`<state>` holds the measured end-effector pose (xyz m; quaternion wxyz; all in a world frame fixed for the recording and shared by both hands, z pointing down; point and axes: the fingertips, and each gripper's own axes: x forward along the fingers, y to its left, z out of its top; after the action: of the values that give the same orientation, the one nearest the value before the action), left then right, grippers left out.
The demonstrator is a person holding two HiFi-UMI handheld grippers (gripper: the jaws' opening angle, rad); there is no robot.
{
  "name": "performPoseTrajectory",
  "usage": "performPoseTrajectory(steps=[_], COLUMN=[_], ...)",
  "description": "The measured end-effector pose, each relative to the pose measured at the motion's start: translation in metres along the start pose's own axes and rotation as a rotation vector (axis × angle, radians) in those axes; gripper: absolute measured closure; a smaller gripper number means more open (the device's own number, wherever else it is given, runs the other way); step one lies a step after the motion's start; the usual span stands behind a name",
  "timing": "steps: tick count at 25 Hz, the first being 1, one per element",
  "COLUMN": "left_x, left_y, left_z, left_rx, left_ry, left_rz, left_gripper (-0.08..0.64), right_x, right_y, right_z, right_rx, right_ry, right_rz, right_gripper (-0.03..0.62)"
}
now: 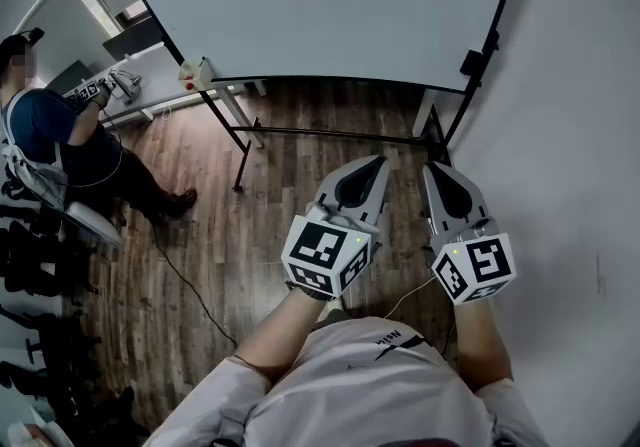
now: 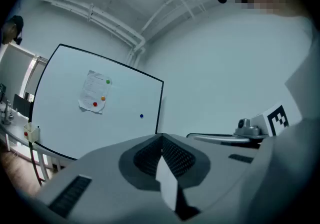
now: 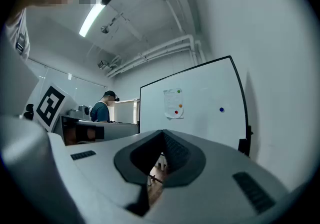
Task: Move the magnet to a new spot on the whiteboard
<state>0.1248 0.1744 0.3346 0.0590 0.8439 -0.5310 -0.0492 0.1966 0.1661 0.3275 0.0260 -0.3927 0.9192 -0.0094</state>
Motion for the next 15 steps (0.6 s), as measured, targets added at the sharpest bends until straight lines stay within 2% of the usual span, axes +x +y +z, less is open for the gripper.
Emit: performPoseTrajectory(steps=[8, 11, 15], left_x=[-0.001, 0.0, 0.002], left_y=[0.027, 0.044, 0.079], left_z=[0.004, 0.002, 0.009], left_rx=[-0.017, -0.031, -0.022], left_ry=[0.0, 0.008, 0.0], left_rz=[-0.011, -0.004, 0.005], left_gripper=[0.549, 0.549, 0.549], right_x=[0.024, 0.034, 0.051], right_y=[0.008, 0.009, 0.005], right_z=[-0.003, -0.007, 0.002], right_rx=[0.014, 0.058, 0.065], right_ry=[0.006, 0.016, -0.01], right_rz=[-0.001, 0.019, 0.006], right_gripper=[0.58, 0.58, 0.58])
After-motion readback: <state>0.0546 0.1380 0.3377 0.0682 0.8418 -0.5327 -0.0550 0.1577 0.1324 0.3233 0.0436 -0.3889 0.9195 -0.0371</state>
